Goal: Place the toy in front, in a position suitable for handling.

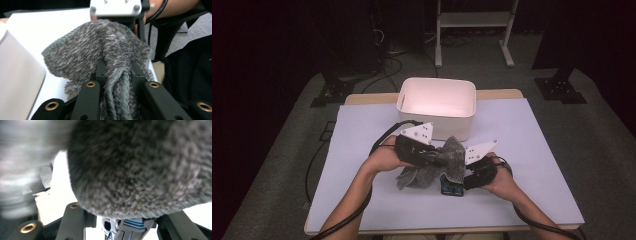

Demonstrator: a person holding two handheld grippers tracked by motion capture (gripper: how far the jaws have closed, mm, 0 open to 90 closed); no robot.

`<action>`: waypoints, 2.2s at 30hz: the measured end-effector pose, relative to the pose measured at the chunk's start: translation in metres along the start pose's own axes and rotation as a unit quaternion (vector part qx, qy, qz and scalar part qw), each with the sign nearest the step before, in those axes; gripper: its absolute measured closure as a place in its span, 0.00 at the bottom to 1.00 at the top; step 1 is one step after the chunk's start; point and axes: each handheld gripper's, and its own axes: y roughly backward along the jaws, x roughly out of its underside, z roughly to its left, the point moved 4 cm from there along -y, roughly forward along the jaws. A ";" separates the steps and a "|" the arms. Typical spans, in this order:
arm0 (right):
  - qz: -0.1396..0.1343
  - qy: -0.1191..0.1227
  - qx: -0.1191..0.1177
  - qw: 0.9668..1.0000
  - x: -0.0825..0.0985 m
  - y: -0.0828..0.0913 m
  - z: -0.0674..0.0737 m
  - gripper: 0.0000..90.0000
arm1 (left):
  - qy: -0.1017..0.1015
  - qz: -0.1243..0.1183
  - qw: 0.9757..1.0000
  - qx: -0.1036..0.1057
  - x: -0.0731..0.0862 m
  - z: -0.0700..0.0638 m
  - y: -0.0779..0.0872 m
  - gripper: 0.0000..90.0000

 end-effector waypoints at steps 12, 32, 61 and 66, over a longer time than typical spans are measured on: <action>0.005 0.017 0.007 1.000 0.000 0.002 0.004 0.62 | 0.012 -0.049 0.999 -0.020 0.008 -0.001 0.030 0.84; -0.002 0.013 0.005 1.000 0.004 0.007 0.004 0.62 | 0.006 -0.037 0.998 -0.043 -0.002 0.003 0.044 0.85; 0.001 0.012 0.008 1.000 0.006 0.010 0.004 0.62 | 0.012 0.025 1.000 0.002 0.016 0.003 -0.002 0.85; 0.010 0.011 0.007 1.000 0.006 0.011 0.004 0.62 | 0.023 0.025 0.999 0.012 0.026 0.002 -0.007 0.85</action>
